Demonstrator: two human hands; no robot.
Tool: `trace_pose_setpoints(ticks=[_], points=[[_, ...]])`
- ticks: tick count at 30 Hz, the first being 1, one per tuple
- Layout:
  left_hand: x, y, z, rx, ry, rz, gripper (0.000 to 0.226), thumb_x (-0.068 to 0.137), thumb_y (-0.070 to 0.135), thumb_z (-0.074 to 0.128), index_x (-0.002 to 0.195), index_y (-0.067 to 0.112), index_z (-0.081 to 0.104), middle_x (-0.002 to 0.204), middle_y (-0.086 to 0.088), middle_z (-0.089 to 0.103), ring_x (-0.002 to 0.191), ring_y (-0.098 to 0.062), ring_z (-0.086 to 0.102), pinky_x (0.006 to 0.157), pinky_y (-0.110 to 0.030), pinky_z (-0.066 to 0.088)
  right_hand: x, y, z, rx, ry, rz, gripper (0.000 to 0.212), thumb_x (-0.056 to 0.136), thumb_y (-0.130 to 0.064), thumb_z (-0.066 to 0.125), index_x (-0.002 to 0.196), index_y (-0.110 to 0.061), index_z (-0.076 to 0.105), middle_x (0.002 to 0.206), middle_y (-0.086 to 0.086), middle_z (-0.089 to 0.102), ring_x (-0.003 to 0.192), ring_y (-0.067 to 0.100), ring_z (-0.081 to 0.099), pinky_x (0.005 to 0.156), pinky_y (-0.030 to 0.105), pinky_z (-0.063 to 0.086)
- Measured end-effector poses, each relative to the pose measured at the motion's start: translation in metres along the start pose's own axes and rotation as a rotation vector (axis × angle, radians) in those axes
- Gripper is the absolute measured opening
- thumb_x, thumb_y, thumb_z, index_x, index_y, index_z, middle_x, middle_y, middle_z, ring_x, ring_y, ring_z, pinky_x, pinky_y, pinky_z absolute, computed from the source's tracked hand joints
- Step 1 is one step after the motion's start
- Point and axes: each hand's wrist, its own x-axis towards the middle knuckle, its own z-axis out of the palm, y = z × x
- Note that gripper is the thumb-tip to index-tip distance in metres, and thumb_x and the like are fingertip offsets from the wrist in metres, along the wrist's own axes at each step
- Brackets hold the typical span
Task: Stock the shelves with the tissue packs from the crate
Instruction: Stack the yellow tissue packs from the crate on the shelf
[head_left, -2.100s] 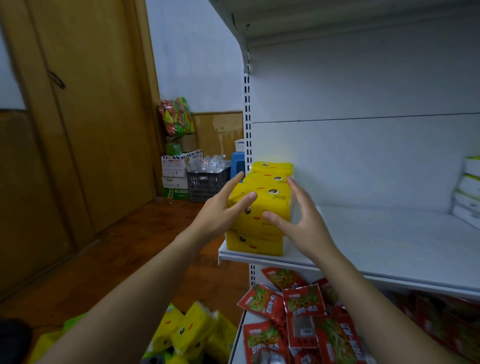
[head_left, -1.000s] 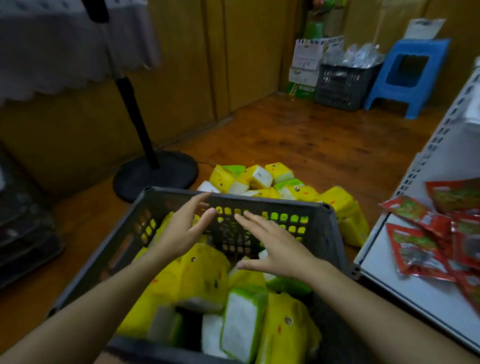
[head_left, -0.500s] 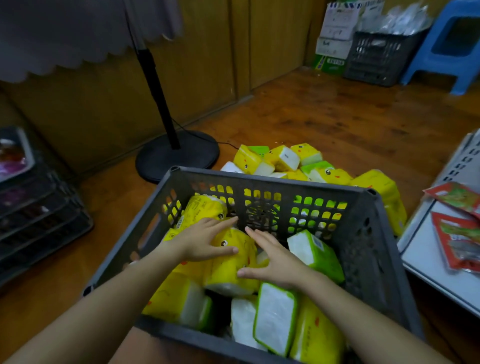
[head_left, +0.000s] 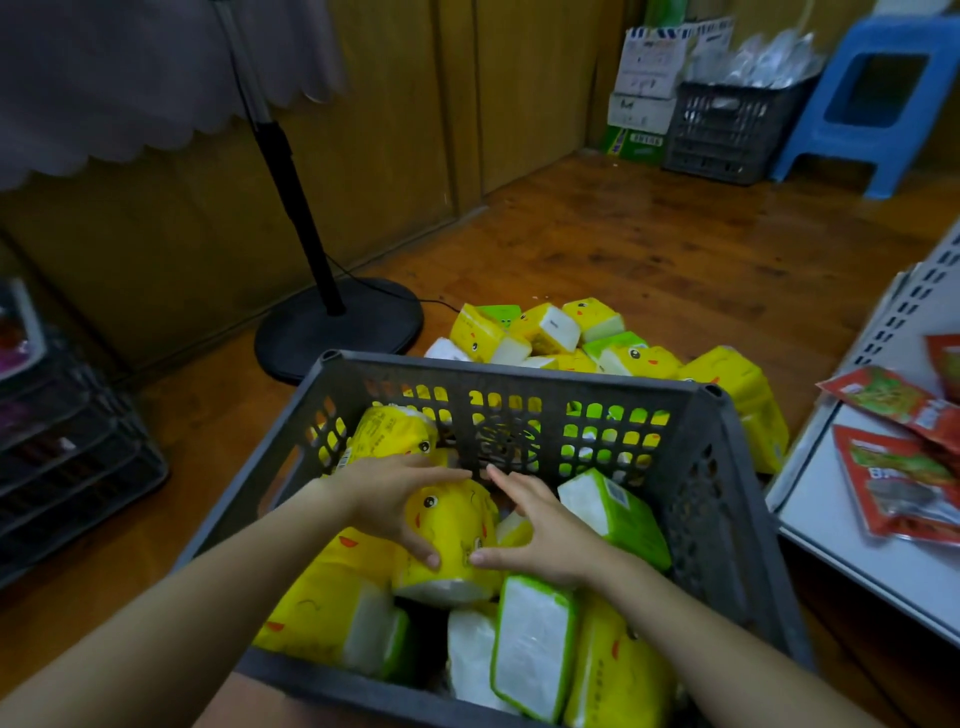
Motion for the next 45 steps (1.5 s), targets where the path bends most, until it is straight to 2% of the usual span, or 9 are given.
trace_pose_setpoints(ticks=[10, 13, 19, 24, 32, 36, 39, 42, 45], points=[[0.014, 0.017, 0.006, 0.05, 0.157, -0.142, 0.092, 0.07, 0.08, 0.046, 0.146, 0.043, 0.011, 0.141, -0.003, 0.04, 0.123, -0.026, 0.049, 0.089, -0.033, 0.047, 0.003, -0.008, 0.005, 0.094, 0.044, 0.008, 0.1, 0.069, -0.048, 0.075, 0.147, -0.035, 0.013, 0.154, -0.004, 0.012, 0.14, 0.01, 0.02, 0.115, 0.03, 0.022], [0.016, 0.019, 0.005, -0.016, 0.153, -0.182, 0.085, 0.074, 0.077, 0.045, 0.146, 0.042, 0.017, 0.14, -0.004, 0.042, 0.125, -0.026, 0.047, 0.092, -0.034, 0.044, 0.003, -0.013, 0.01, 0.043, 0.016, 0.01, 0.103, 0.071, -0.044, 0.076, 0.148, -0.031, 0.01, 0.155, -0.005, 0.007, 0.143, 0.01, 0.009, 0.113, 0.024, 0.012], [0.015, 0.015, 0.003, -0.175, 0.054, -0.161, 0.069, 0.084, 0.068, 0.043, 0.144, 0.038, 0.026, 0.143, -0.005, 0.044, 0.13, -0.024, 0.042, 0.1, -0.033, 0.037, 0.003, -0.017, 0.025, -0.051, -0.058, 0.047, 0.114, 0.07, -0.039, 0.078, 0.149, -0.028, -0.004, 0.154, -0.005, 0.005, 0.142, 0.015, 0.015, 0.112, 0.028, 0.021], [0.013, 0.01, -0.002, -0.301, 0.016, -0.134, 0.066, 0.085, 0.064, 0.046, 0.143, 0.038, 0.029, 0.145, -0.004, 0.041, 0.132, -0.024, 0.039, 0.104, -0.033, 0.034, 0.0, -0.024, 0.029, -0.061, -0.019, 0.033, 0.121, 0.073, -0.032, 0.077, 0.145, -0.028, -0.02, 0.156, -0.003, -0.003, 0.143, 0.018, 0.013, 0.11, 0.033, 0.027], [0.003, -0.003, -0.021, -0.629, 0.191, -0.084, 0.052, 0.088, 0.054, 0.047, 0.135, 0.031, 0.043, 0.143, 0.004, 0.042, 0.13, -0.016, 0.04, 0.103, -0.031, 0.035, 0.001, -0.031, 0.005, 0.046, 0.151, -0.065, 0.12, 0.074, -0.033, 0.076, 0.144, -0.032, -0.021, 0.156, -0.007, -0.003, 0.143, 0.016, 0.012, 0.11, 0.033, 0.025], [0.002, 0.012, -0.025, -0.806, 0.238, -0.081, 0.049, 0.091, 0.052, 0.043, 0.134, 0.028, 0.045, 0.126, 0.007, 0.047, 0.115, -0.013, 0.045, 0.077, -0.026, 0.047, 0.003, -0.028, -0.016, 0.19, 0.359, -0.085, 0.109, 0.076, -0.027, 0.075, 0.147, -0.029, -0.008, 0.153, -0.003, 0.009, 0.135, 0.01, 0.031, 0.104, 0.024, 0.031], [0.012, 0.037, -0.024, -0.8, 0.322, -0.029, 0.046, 0.091, 0.051, 0.044, 0.127, 0.023, 0.052, 0.123, 0.002, 0.054, 0.11, -0.013, 0.05, 0.086, -0.029, 0.046, -0.005, -0.014, -0.035, 0.184, 0.473, -0.049, 0.103, 0.077, -0.026, 0.074, 0.148, -0.026, 0.0, 0.151, -0.001, 0.015, 0.133, 0.009, 0.035, 0.099, 0.021, 0.03], [0.025, 0.063, -0.007, -0.795, 0.253, -0.058, 0.041, 0.09, 0.054, 0.045, 0.11, 0.02, 0.056, 0.101, -0.005, 0.063, 0.08, -0.016, 0.062, 0.066, -0.027, 0.05, -0.018, 0.012, -0.043, 0.109, 0.375, 0.082, 0.105, 0.075, -0.03, 0.076, 0.148, -0.024, 0.001, 0.153, 0.002, 0.009, 0.138, 0.015, 0.028, 0.109, 0.028, 0.029], [0.03, 0.076, 0.007, -0.764, 0.202, -0.132, 0.045, 0.089, 0.058, 0.044, 0.102, 0.015, 0.051, 0.087, -0.004, 0.06, 0.058, -0.015, 0.059, 0.052, -0.024, 0.047, -0.027, 0.028, -0.046, 0.014, 0.238, 0.18, 0.104, 0.075, -0.035, 0.075, 0.149, -0.023, 0.004, 0.156, 0.006, -0.002, 0.144, 0.023, 0.011, 0.116, 0.037, 0.02]])
